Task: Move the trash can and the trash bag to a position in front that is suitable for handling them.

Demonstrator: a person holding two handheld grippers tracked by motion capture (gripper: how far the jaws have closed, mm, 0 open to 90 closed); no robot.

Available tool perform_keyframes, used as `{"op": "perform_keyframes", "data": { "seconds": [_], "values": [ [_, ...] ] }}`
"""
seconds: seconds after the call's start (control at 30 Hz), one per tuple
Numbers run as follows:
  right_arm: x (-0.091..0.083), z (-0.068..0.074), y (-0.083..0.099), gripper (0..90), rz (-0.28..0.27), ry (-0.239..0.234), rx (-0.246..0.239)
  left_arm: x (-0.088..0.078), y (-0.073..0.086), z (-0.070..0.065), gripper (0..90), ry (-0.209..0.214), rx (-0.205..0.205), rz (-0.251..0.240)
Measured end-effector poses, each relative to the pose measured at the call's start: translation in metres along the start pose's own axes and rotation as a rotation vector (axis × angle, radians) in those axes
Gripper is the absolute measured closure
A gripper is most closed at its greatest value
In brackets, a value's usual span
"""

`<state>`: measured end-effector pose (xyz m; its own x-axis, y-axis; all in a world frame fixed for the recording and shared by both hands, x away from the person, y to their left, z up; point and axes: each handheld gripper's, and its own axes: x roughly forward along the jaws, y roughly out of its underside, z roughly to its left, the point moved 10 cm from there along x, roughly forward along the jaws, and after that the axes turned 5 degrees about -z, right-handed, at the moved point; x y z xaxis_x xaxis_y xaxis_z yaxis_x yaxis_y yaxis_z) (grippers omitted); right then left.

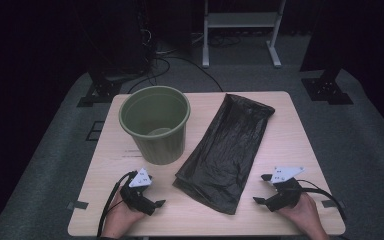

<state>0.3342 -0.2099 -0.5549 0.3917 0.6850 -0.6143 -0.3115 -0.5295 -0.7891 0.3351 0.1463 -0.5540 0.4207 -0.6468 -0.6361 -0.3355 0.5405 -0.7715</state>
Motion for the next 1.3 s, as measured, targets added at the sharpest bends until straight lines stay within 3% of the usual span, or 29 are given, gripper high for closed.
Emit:
{"op": "perform_keyframes", "data": {
  "seconds": [0.13,0.23,0.4,0.57,0.6,0.63,0.83,1.03,1.1,1.3],
  "values": [
    [-0.001,0.0,0.0,12.1,0.002,0.0,0.0,0.0,0.0,0.0,0.0,0.0,0.0,0.001],
    [-0.003,0.002,-0.001,12.3,-0.006,-0.008,0.036,0.0,0.0,0.0,0.0,-0.001,0.0,0.0],
    [-0.006,0.007,-0.007,12.7,-0.015,-0.016,0.046,0.0,0.0,0.0,0.0,-0.002,-0.001,0.0],
    [-0.009,0.018,-0.019,14.5,-0.058,-0.041,0.062,-0.001,0.001,0.0,0.0,-0.008,-0.005,0.0],
    [-0.009,0.022,-0.024,14.6,-0.083,-0.063,0.077,-0.001,0.001,0.0,0.0,-0.008,-0.006,0.0],
    [-0.009,0.026,-0.029,18.4,-0.099,-0.073,0.073,-0.001,0.001,0.0,0.0,-0.008,-0.006,0.0],
    [-0.004,0.036,-0.037,20.9,-0.099,-0.105,0.056,-0.001,0.001,0.0,0.0,-0.008,-0.005,0.0],
    [0.009,0.059,-0.045,21.8,-0.085,-0.151,0.01,-0.001,0.001,0.0,0.0,-0.008,-0.005,0.0],
    [0.014,0.066,-0.049,23.0,-0.113,-0.188,0.02,-0.001,0.001,0.0,0.0,-0.008,-0.005,0.0],
    [0.019,0.068,-0.048,24.9,-0.11,-0.196,0.029,-0.001,0.001,0.0,0.0,-0.008,-0.006,0.0]
  ]
}}
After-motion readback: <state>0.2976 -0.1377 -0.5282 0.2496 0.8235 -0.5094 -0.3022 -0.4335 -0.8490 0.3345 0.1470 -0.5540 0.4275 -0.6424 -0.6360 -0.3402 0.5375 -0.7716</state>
